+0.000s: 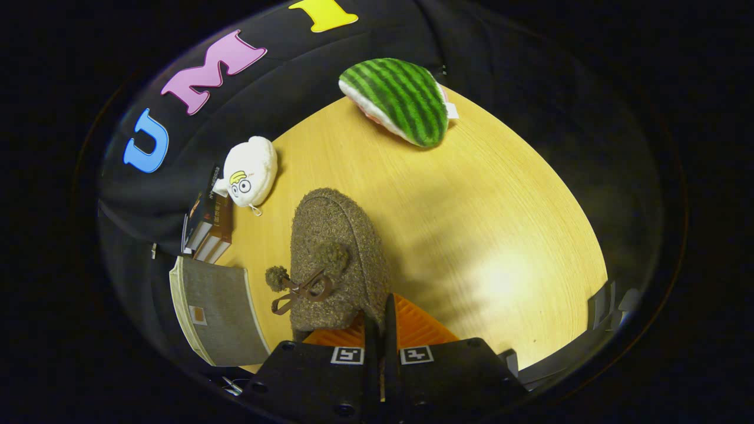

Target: Open the storage box then place both shoes into the box .Put the left shoe in first, then the right shoe, with the right side of both shoes facing outward in a uniform manner.

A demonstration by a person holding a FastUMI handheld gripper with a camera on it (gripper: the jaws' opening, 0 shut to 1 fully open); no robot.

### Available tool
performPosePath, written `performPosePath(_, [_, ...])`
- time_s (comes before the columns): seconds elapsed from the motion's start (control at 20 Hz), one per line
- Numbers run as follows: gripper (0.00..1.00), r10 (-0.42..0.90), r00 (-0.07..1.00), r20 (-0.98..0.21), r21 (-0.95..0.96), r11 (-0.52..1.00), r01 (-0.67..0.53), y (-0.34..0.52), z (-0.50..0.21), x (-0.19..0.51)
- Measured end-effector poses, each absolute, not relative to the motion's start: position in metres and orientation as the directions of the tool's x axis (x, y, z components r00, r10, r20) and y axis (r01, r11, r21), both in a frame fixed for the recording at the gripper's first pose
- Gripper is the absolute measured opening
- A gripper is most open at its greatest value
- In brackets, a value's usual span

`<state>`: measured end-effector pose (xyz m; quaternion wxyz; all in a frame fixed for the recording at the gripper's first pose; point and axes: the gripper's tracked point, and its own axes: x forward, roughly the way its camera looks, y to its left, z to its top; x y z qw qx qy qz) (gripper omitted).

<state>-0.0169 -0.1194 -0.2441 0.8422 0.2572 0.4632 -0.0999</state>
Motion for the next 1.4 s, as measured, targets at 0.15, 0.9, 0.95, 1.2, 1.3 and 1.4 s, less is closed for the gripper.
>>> performPosePath(0.15, [0.08, 0.099, 0.598, -0.796, 0.376, 0.854, 0.359, -0.072, -0.204, -0.017])
performPosePath(0.9, [0.08, 0.335, 0.651, -0.681, 0.578, 0.791, 0.199, 0.18, -0.122, 0.012])
performPosePath(0.95, [0.08, 0.333, 0.65, -0.683, 0.577, 0.791, 0.201, 0.19, -0.124, 0.015])
performPosePath(1.2, [0.08, 0.293, 0.625, -0.723, 0.534, 0.812, 0.237, 0.226, -0.149, 0.023])
performPosePath(1.3, [0.08, 0.269, 0.623, -0.734, 0.506, 0.829, 0.239, 0.231, -0.156, 0.024])
performPosePath(1.4, [0.08, 0.265, 0.609, -0.748, 0.492, 0.837, 0.241, 0.238, -0.164, 0.023])
